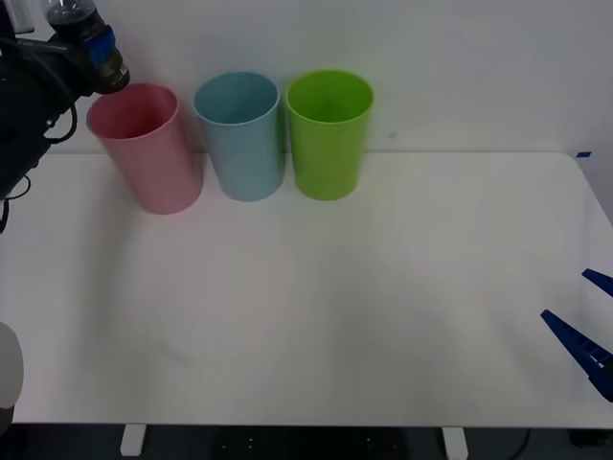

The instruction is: Grasp the object on the table and drop it into the matching bin: aluminum can to the light blue bin, PET bottle to the pink bin.

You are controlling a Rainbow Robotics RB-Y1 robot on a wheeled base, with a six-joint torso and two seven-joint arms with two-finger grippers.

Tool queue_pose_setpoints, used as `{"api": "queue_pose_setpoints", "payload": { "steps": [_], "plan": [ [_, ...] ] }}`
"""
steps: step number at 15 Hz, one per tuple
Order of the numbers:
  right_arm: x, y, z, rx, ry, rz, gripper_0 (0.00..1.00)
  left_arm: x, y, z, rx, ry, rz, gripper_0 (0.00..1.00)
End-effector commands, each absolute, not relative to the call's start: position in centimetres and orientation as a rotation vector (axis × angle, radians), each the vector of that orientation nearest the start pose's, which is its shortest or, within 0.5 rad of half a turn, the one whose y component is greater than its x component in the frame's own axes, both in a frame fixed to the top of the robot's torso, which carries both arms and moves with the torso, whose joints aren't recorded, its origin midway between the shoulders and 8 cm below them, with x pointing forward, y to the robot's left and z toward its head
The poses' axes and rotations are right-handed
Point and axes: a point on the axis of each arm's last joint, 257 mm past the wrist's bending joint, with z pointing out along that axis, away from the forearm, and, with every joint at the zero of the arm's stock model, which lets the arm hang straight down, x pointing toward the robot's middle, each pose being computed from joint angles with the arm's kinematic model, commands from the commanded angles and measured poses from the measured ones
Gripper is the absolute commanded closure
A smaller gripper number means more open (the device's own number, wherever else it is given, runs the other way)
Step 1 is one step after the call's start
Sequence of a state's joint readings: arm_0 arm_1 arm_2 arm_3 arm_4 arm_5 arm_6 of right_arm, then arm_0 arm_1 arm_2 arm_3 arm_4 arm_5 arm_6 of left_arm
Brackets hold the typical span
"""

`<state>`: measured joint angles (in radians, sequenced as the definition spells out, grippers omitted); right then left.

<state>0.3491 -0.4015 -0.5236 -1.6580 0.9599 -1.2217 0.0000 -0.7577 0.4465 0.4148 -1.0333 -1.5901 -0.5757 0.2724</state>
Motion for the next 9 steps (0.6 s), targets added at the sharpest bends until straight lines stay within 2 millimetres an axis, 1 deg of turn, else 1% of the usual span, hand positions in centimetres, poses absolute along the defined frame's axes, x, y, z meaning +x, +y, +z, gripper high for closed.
{"api": "queue_pose_setpoints", "payload": {
  "steps": [1,3,4,5,6,7,9],
  "plan": [
    [34.23,-32.97,-16.89,-0.465,1.441,0.567,0.0,69.15,33.42,2.68,0.191,1.364,-0.206,0.99],
    [34.23,-32.97,-16.89,-0.465,1.441,0.567,0.0,69.16,33.14,2.66,0.192,1.364,-0.213,0.97],
    [34.23,-32.97,-16.89,-0.465,1.441,0.567,0.0,69.18,32.9,2.75,0.195,1.363,-0.218,0.93],
    [34.23,-32.97,-16.89,-0.465,1.441,0.567,0.0,69.15,32.93,2.71,0.194,1.362,-0.219,0.79],
    [34.23,-32.97,-16.89,-0.465,1.441,0.567,0.0,69.14,32.91,2.77,0.192,1.36,-0.223,0.46],
    [34.23,-32.97,-16.89,-0.465,1.441,0.567,0.0,69.13,32.86,2.87,0.191,1.357,-0.224,0.01],
    [34.23,-32.97,-16.89,-0.465,1.441,0.567,0.0,69.12,32.63,2.83,0.194,1.357,-0.231,0.0]
  ]
}}
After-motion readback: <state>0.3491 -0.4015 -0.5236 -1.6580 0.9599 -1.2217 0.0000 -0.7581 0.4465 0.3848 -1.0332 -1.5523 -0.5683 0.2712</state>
